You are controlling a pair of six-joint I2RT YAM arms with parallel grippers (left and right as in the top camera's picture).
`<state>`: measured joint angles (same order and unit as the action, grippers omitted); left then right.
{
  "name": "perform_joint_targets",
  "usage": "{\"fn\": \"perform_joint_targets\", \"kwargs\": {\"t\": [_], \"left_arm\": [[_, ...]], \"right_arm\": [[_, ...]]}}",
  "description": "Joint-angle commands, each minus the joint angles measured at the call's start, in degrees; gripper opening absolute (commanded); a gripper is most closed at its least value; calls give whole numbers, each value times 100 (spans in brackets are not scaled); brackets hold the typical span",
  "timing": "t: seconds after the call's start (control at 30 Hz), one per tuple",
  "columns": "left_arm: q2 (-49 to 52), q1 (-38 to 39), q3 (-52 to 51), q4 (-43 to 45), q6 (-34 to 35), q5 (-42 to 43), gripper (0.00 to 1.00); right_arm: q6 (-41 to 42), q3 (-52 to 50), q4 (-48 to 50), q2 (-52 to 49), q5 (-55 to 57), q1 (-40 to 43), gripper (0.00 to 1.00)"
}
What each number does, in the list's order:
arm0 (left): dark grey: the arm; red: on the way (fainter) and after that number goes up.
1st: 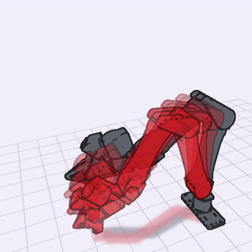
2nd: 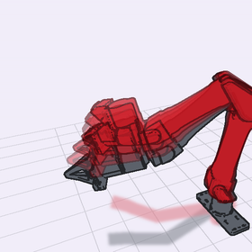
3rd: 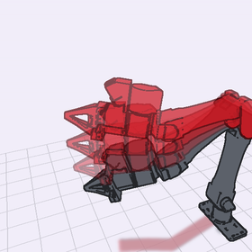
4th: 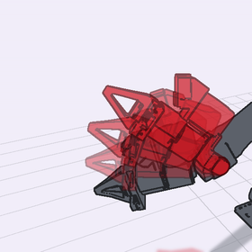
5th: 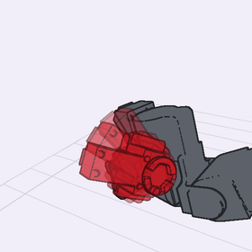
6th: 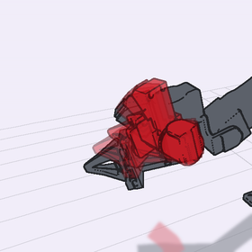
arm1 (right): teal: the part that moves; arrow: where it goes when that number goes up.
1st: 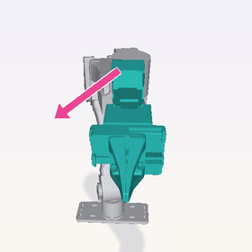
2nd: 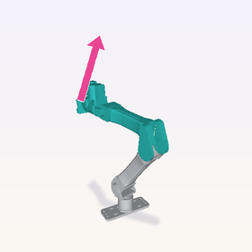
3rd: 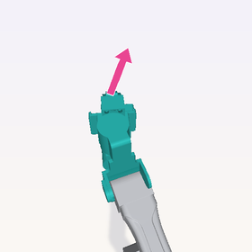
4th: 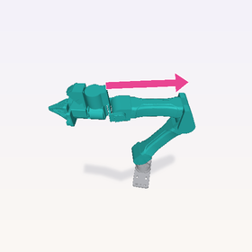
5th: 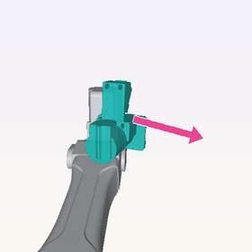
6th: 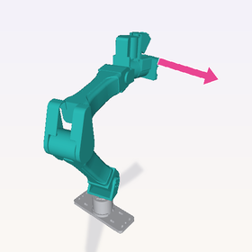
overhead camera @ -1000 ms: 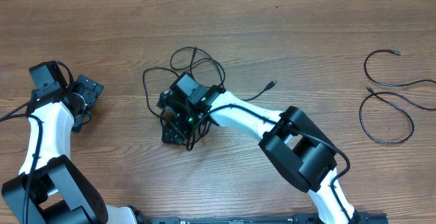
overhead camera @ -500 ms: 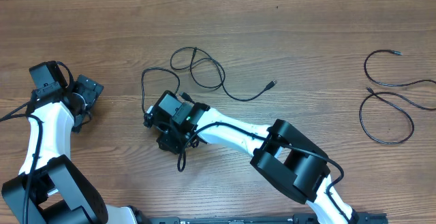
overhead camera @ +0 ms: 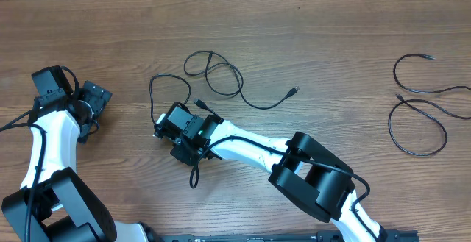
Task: Untangle cables
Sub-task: 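Pull the cable with the right gripper far to the right edge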
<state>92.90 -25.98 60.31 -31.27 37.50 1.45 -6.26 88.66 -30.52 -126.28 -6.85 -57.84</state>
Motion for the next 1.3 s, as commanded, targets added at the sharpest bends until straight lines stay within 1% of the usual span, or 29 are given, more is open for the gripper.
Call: {"fn": "perform_joint_targets", "kwargs": {"t": [0.0, 0.17, 0.27, 0.37, 0.43, 0.57, 0.63, 0.77, 0.87, 1.0, 1.27], "left_arm": [[-2, -26, 83, 0, 37, -39, 99], [-2, -26, 83, 2, 37, -39, 99], [-2, -26, 83, 0, 37, -39, 99], [-2, -26, 83, 0, 37, -39, 100], [-2, -26, 83, 2, 37, -39, 99], [-2, -26, 83, 0, 39, -39, 100], [-2, -26, 83, 2, 37, -39, 99], [-2, -26, 83, 2, 37, -39, 99], [-2, -26, 83, 0, 37, -39, 99], [-2, -26, 83, 2, 39, -39, 99], [-2, -26, 83, 0, 39, -39, 99]], "right_arm": [[-24, -48, -42, -133, -249, -26, 4], [-26, 66, -286, 162, -481, -26, 4], [-26, 240, -496, 522, -579, -15, 4], [-28, 352, -487, 966, -1016, -15, 4], [-31, 393, -472, 1270, -1091, -15, 4], [-337, 411, -407, 1976, -1054, -2, 4], [-348, 411, -341, 2345, -922, 42, 4], [-350, 411, -299, 3049, -306, 251, 4], [-348, 411, -297, 3523, 57, 527, 4], [-302, 411, -262, 4188, 382, 1132, 4], [446, 411, -216, 5351, 382, 2889, 4]]}}
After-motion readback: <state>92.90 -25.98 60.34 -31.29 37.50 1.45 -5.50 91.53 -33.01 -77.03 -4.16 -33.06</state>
